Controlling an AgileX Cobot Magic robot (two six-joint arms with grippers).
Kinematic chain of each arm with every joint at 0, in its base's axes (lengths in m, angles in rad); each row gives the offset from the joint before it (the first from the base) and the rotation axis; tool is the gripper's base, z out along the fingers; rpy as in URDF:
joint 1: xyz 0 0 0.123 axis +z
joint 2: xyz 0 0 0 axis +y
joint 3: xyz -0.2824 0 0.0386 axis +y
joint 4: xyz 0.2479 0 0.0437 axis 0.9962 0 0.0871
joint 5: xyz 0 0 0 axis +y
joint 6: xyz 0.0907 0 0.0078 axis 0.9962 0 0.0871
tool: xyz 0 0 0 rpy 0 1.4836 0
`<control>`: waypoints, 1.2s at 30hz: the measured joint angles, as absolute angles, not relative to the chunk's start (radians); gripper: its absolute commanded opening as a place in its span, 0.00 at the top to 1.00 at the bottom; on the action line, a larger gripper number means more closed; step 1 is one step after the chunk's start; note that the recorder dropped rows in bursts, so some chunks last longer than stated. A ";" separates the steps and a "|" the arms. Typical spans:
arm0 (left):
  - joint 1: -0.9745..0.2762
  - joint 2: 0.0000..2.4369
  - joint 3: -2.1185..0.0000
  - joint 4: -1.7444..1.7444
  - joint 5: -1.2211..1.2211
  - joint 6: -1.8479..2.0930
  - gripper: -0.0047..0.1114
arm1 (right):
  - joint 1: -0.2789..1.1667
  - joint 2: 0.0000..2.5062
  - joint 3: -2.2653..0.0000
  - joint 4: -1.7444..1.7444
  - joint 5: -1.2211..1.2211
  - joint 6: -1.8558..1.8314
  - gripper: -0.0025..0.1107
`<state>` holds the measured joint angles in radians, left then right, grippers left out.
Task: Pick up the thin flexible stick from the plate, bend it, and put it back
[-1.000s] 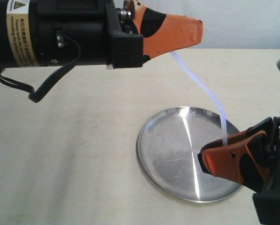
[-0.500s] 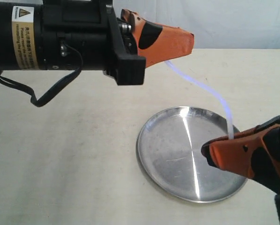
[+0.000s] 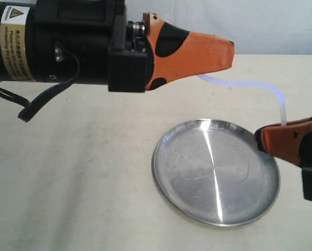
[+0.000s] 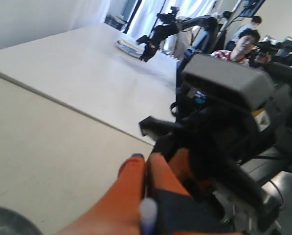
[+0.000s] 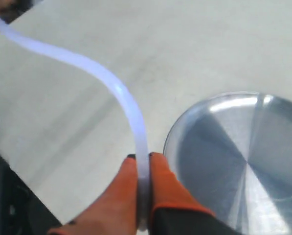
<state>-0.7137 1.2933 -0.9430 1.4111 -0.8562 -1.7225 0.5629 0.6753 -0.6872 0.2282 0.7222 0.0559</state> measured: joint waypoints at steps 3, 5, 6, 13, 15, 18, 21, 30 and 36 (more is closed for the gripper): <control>-0.714 1.293 -0.943 1.370 -0.869 -1.687 0.96 | 0.563 0.718 -0.689 0.314 0.763 0.015 0.99; -0.714 1.293 -0.941 1.353 -0.856 -1.656 0.96 | 0.563 0.749 -0.689 0.455 0.799 -0.107 0.99; -0.714 1.293 -0.941 1.343 -0.843 -1.643 0.96 | 0.563 0.760 -0.689 0.525 0.812 -0.188 0.99; -0.714 1.293 -0.943 1.466 -0.679 -1.614 0.96 | 0.563 0.770 -0.687 0.905 0.784 -0.528 0.99; -0.714 1.293 -0.943 1.544 -0.655 -1.650 0.96 | 0.563 0.756 -0.687 0.911 0.746 -0.540 0.99; -0.714 1.293 -0.943 1.652 -0.646 -1.711 0.96 | 0.563 0.728 -0.687 0.911 0.685 -0.547 0.99; -0.714 1.293 -0.943 1.691 -0.649 -1.758 0.96 | 0.563 0.706 -0.687 0.870 0.628 -0.504 0.99; -0.714 1.293 -0.943 1.565 -0.748 -1.770 0.96 | 0.563 0.691 -0.687 0.462 0.626 -0.109 0.99; -0.712 1.293 -0.945 1.411 -0.824 -1.700 0.96 | 0.563 0.777 -0.687 0.459 0.787 -0.085 0.99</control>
<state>-0.7118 1.2927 -0.9448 1.4114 -0.8239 -1.7001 0.5629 0.7770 -0.6871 0.4593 0.7872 -0.0846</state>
